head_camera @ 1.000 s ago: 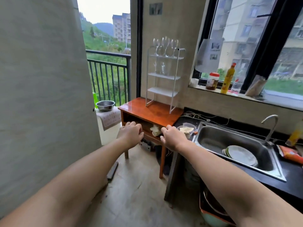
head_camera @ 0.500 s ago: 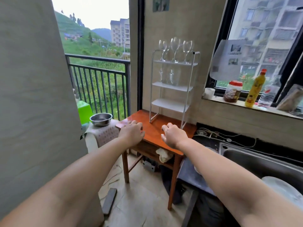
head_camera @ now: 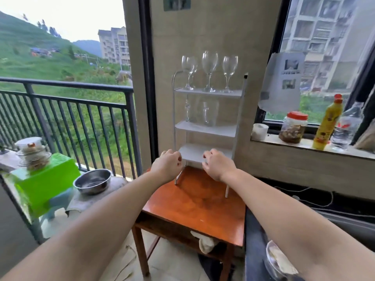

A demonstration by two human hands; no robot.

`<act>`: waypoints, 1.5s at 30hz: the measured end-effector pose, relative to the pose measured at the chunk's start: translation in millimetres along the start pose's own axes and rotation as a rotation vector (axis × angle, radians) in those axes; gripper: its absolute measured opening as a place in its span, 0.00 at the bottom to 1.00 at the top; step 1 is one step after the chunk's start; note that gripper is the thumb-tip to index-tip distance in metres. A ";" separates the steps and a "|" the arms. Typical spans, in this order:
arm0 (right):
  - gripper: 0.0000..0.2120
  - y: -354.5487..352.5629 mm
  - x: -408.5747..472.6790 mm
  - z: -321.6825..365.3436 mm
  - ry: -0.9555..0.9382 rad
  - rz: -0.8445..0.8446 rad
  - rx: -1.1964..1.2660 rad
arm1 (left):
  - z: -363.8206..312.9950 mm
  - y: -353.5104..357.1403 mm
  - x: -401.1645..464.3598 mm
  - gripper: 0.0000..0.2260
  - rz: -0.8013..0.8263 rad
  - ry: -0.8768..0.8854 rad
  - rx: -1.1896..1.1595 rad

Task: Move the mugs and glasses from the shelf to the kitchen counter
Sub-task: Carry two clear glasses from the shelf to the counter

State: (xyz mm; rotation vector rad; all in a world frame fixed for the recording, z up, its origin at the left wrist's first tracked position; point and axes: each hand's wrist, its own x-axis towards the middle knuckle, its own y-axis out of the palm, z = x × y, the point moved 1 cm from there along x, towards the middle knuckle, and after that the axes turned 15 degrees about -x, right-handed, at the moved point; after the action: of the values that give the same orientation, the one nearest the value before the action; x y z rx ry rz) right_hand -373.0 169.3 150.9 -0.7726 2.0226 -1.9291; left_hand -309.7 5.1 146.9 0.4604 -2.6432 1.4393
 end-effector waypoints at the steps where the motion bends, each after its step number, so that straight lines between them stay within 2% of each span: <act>1: 0.17 1.3 17.0 -4.1 0.007 -0.018 -0.002 | 0.4 3.1 18.0 0.13 -0.002 0.009 -0.017; 10: 0.20 1.0 160.7 -34.5 0.102 -0.236 0.147 | 5.7 10.5 174.0 0.21 -0.054 0.069 -0.165; 17: 0.23 9.5 225.5 -49.1 0.421 -0.347 0.608 | 4.9 24.8 253.5 0.28 -0.090 -0.122 -0.499; 20: 0.20 14.1 244.4 -49.0 0.500 -0.303 0.763 | 7.5 26.8 279.0 0.29 -0.134 -0.221 -0.616; 22: 0.17 15.4 253.9 -47.9 0.524 -0.275 0.862 | 9.6 26.2 291.1 0.27 -0.146 -0.226 -0.647; 24: 0.09 16.5 266.6 -46.9 0.549 -0.274 0.950 | 12.1 26.8 310.0 0.24 -0.116 -0.228 -0.695; 25: 0.06 16.1 268.0 -45.3 0.552 -0.273 0.969 | 14.2 26.7 313.7 0.22 -0.107 -0.245 -0.738; 28: 0.12 16.1 279.1 -45.6 0.540 -0.265 1.088 | 16.1 29.3 329.1 0.09 -0.123 -0.249 -0.878; 29: 0.11 16.0 281.4 -45.4 0.532 -0.260 1.147 | 16.4 30.2 332.0 0.09 -0.130 -0.245 -0.897; 32: 0.12 15.3 284.4 -45.7 0.530 -0.256 1.286 | 10.0 32.8 332.9 0.15 -0.097 -0.254 -1.015; 35: 0.15 16.8 283.9 -50.7 0.591 -0.325 1.310 | -0.3 34.3 328.9 0.16 -0.001 -0.285 -1.153; 38: 0.18 12.1 278.0 -58.8 0.652 -0.385 1.323 | -6.2 34.9 324.1 0.18 0.016 -0.323 -1.294; 42: 0.19 8.0 268.3 -68.9 0.672 -0.368 1.306 | -6.6 26.5 308.5 0.14 -0.004 -0.375 -1.352; 45: 0.19 6.0 257.3 -69.5 0.638 -0.346 1.287 | -5.4 22.5 292.9 0.15 -0.037 -0.365 -1.328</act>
State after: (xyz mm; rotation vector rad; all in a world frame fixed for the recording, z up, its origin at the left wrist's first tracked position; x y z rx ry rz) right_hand -623.9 93.2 198.8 -0.1375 0.3854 -3.2383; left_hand -595.1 -42.4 198.1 0.5716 -3.0450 -0.6101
